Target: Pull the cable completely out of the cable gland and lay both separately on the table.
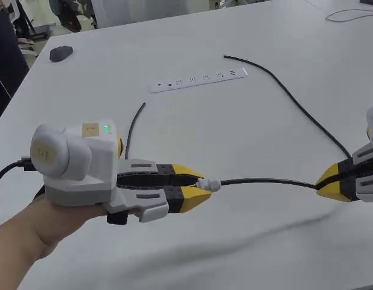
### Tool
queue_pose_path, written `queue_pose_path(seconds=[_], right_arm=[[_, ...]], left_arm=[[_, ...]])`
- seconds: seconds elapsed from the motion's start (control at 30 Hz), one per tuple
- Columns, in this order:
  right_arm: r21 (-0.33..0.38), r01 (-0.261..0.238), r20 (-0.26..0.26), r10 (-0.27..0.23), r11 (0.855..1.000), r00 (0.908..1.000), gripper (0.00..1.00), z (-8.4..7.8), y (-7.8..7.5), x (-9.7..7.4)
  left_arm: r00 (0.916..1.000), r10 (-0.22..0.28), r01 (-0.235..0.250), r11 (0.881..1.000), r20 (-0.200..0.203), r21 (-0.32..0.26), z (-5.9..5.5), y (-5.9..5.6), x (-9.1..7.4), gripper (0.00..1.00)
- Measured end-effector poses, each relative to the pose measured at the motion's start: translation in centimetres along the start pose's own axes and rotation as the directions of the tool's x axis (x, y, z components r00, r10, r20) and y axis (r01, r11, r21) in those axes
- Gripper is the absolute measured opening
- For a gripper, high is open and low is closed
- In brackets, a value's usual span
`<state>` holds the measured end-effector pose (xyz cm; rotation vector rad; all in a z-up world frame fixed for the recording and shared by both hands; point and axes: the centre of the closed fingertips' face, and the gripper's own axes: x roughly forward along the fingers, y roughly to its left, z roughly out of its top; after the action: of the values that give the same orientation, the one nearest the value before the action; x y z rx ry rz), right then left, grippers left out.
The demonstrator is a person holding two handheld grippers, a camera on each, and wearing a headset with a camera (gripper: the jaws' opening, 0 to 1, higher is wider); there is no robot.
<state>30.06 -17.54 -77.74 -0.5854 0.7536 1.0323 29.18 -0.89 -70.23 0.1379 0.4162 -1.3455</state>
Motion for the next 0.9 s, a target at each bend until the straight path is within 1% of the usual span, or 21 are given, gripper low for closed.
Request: queue_pose_path(seconds=[0.03, 0.1, 0.2, 0.33, 0.4, 0.5, 0.53, 0.57, 0.6, 0.63, 0.67, 0.7, 0.73, 0.77, 0.8, 0.83, 0.9], right_arm=[[-0.001, 0.003, -0.016, -0.003, 1.0, 0.9999, 0.0, -0.6, -0.1, 0.0], [-0.009, 0.007, -0.029, -0.007, 1.0, 0.9995, 0.0, -1.2, -0.3, 0.1], [-0.003, 0.013, -0.059, -0.013, 1.0, 0.9982, 0.0, -2.3, -0.6, 0.3], [0.013, 0.012, -0.073, -0.011, 1.0, 0.9973, 0.0, -2.7, -0.8, 0.5], [-0.002, 0.018, -0.081, -0.018, 1.0, 0.9965, 0.0, -2.6, -0.9, 0.5], [0.015, 0.0, -0.119, 0.001, 1.0, 0.9929, 0.01, -2.9, -0.6, 0.6], [0.023, 0.001, -0.122, 0.002, 1.0, 0.9925, 0.01, -2.8, -0.6, 0.5], [0.015, -0.001, -0.128, 0.003, 1.0, 0.9918, 0.01, -2.8, -0.5, 0.4], [-0.04, 0.024, -0.144, -0.029, 0.999, 0.9891, 0.01, -2.8, -1.1, 0.3], [-0.049, 0.037, -0.156, -0.044, 0.998, 0.9868, 0.03, -2.9, -1.3, 0.2], [-0.077, 0.046, -0.161, -0.058, 0.996, 0.9852, 0.04, -2.8, -1.5, 0.1], [-0.037, 0.02, -0.148, -0.026, 0.999, 0.9887, 0.06, -2.4, -1.0, 0.0], [-0.001, 0.003, -0.122, -0.003, 1.0, 0.9925, 0.09, -1.9, -0.7, 0.0], [0.025, -0.001, -0.09, 0.003, 1.0, 0.996, 0.11, -1.0, -0.7, -0.1], [0.035, -0.007, -0.072, 0.009, 0.999, 0.9973, 0.13, -0.4, -0.6, -0.3], [0.038, -0.014, -0.036, 0.016, 0.999, 0.9992, 0.14, 0.8, -0.5, -0.5], [0.045, -0.025, 0.02, 0.025, 0.999, 0.9995, 0.14, 2.8, -0.3, -0.8]], left_arm=[[1.0, 0.0, 0.001, 1.0, -0.005, 0.004, -0.2, 0.0, 0.0, 0.14], [1.0, -0.003, 0.003, 1.0, -0.009, 0.003, -0.3, -0.1, 0.0, 0.14], [0.9999, -0.004, 0.005, 1.0, -0.012, 0.004, -0.4, 0.0, 0.0, 0.14], [0.9999, -0.003, 0.003, 1.0, -0.017, 0.005, -0.5, 0.1, -0.1, 0.14], [0.9997, -0.005, 0.005, 1.0, -0.023, 0.006, -0.6, 0.1, -0.1, 0.14], [0.9998, -0.008, 0.009, 1.0, -0.02, 0.011, -0.6, 0.3, 0.0, 0.14], [0.9998, -0.008, 0.009, 1.0, -0.02, 0.015, -0.6, 0.3, 0.0, 0.14], [0.9998, -0.008, 0.008, 1.0, -0.02, 0.015, -0.6, 0.4, 0.0, 0.14], [0.9997, -0.007, 0.007, 1.0, -0.025, 0.013, -0.6, 0.4, 0.0, 0.14], [0.9995, -0.004, 0.004, 1.0, -0.032, 0.01, -0.8, 0.5, -0.1, 0.14], [0.9995, -0.003, 0.003, 1.0, -0.032, 0.01, -0.8, 0.5, -0.1, 0.14], [0.9996, -0.002, 0.002, 1.0, -0.029, 0.013, -0.8, 0.6, -0.2, 0.14], [0.9996, -0.001, 0.002, 1.0, -0.027, 0.01, -0.8, 0.6, -0.2, 0.14], [0.9996, 0.0, 0.001, 1.0, -0.028, 0.011, -0.8, 0.6, -0.2, 0.14], [0.9995, -0.001, 0.001, 1.0, -0.03, 0.015, -0.9, 0.6, -0.2, 0.14], [0.9996, -0.001, 0.001, 1.0, -0.029, 0.012, -0.9, 0.6, -0.3, 0.14], [0.9996, 0.001, 0.0, 1.0, -0.029, 0.014, -0.8, 0.5, -0.3, 0.14]])
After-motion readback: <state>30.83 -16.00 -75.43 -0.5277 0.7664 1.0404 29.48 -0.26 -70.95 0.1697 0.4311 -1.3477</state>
